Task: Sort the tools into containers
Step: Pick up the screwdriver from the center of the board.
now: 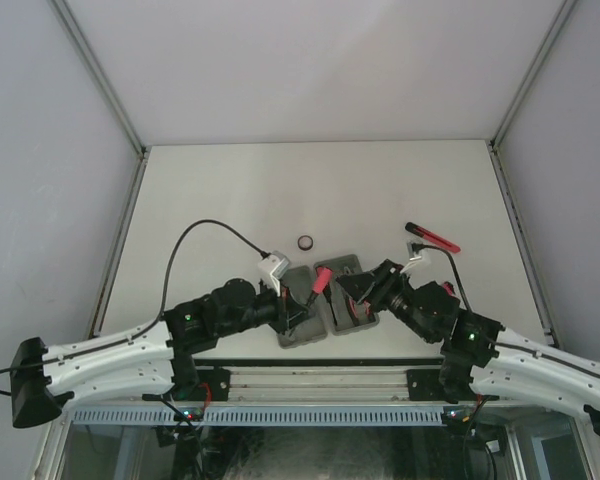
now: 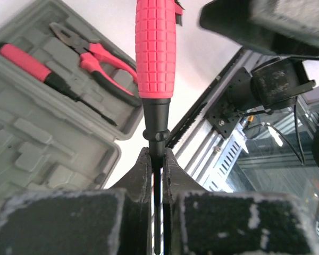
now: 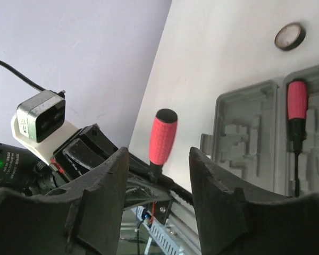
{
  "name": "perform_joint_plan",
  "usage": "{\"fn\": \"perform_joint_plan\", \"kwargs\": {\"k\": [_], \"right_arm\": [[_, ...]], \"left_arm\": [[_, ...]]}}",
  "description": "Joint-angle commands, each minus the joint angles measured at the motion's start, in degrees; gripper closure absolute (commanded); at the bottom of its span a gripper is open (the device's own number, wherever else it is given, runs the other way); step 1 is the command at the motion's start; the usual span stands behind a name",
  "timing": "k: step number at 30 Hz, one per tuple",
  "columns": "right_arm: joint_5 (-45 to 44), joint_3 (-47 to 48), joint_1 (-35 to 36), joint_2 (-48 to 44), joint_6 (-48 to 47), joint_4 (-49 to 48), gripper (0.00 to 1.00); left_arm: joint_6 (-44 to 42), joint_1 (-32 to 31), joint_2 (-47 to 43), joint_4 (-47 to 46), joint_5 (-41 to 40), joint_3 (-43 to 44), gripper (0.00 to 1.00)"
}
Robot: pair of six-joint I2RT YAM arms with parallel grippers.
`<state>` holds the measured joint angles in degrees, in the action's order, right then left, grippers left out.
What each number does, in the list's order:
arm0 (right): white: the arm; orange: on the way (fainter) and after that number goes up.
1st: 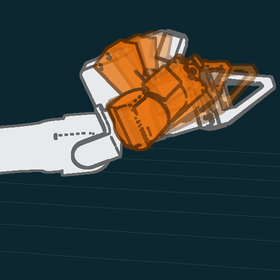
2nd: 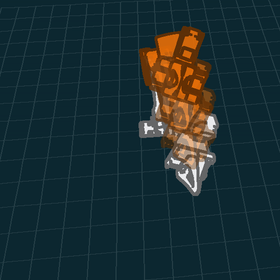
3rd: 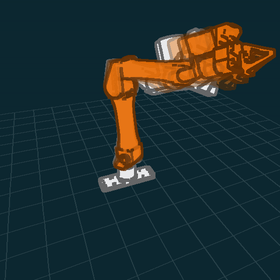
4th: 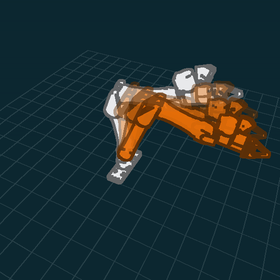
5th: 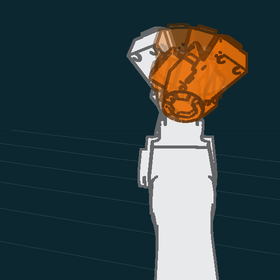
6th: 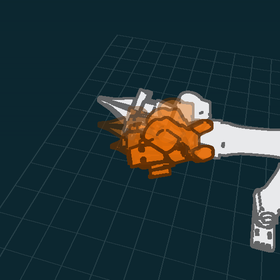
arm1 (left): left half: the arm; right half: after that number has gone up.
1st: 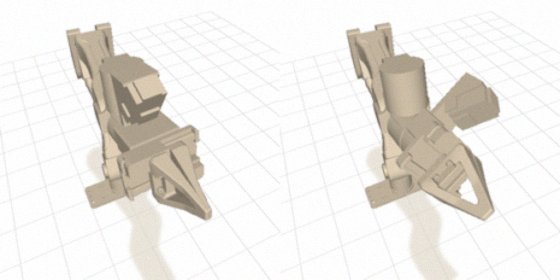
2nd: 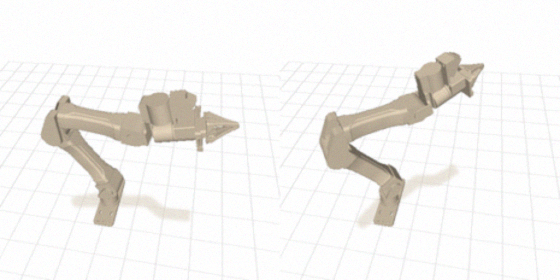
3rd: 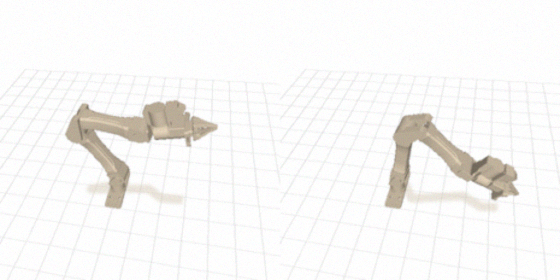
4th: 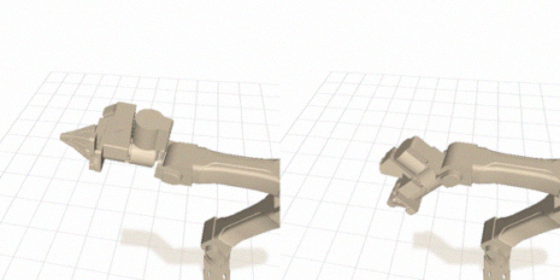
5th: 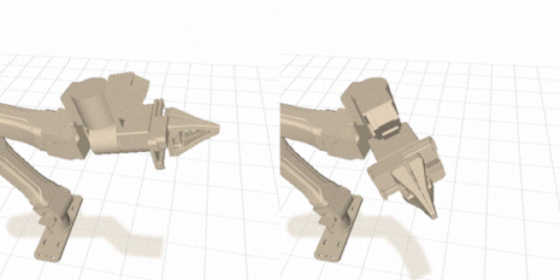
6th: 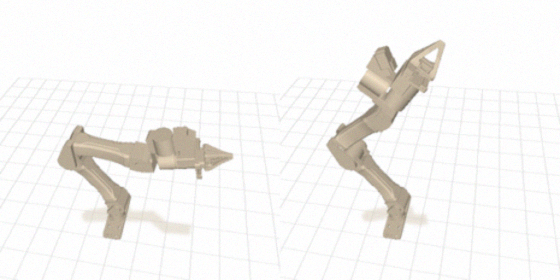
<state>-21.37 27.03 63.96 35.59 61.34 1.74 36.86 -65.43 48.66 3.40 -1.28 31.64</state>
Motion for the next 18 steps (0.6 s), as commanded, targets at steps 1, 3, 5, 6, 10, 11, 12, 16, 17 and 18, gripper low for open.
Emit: {"fn": "perform_joint_plan", "kwargs": {"k": [1,3,5,6,10,11,12,16,17,18], "right_arm": [[-3.6,0.9,0.5,-5.4,-6.8,2.9,0.50],[-5.4,0.8,0.5,-8.2,-9.6,4.7,0.50],[-7.5,0.9,0.5,-11.0,-13.1,6.4,0.49],[-8.8,0.8,0.4,-12.4,-15.1,7.3,0.48],[-18.1,0.8,0.1,-16.8,-19.2,10.7,0.45],[-19.7,0.9,0.0,-17.6,-20.7,11.1,0.45],[-20.6,0.8,-0.1,-18.4,-22.8,11.1,0.45],[-19.5,0.9,-1.0,-20.6,-31.7,10.1,0.44],[-18.8,1.0,-1.2,-21.0,-33.0,10.1,0.44],[-17.8,1.2,-1.4,-21.3,-34.5,10.2,0.44]], "left_arm": [[-2.1,-0.1,-5.2,4.6,-6.6,1.1,1.00],[-2.9,-0.1,-7.0,6.4,-8.0,1.6,1.00],[-3.6,0.0,-8.3,8.7,-9.9,2.4,1.00],[-4.2,0.0,-8.9,9.8,-10.7,3.0,1.00],[-5.6,0.0,-10.8,12.5,-14.4,4.1,1.00],[-6.0,0.1,-11.1,12.7,-15.2,4.3,1.00],[-6.5,0.1,-11.2,13.0,-15.8,4.6,1.00],[-8.5,0.1,-10.4,16.0,-18.5,7.1,1.00],[-8.7,0.1,-10.0,17.2,-19.2,8.0,1.00],[-9.1,0.1,-9.6,18.3,-19.5,8.8,1.00]]}}
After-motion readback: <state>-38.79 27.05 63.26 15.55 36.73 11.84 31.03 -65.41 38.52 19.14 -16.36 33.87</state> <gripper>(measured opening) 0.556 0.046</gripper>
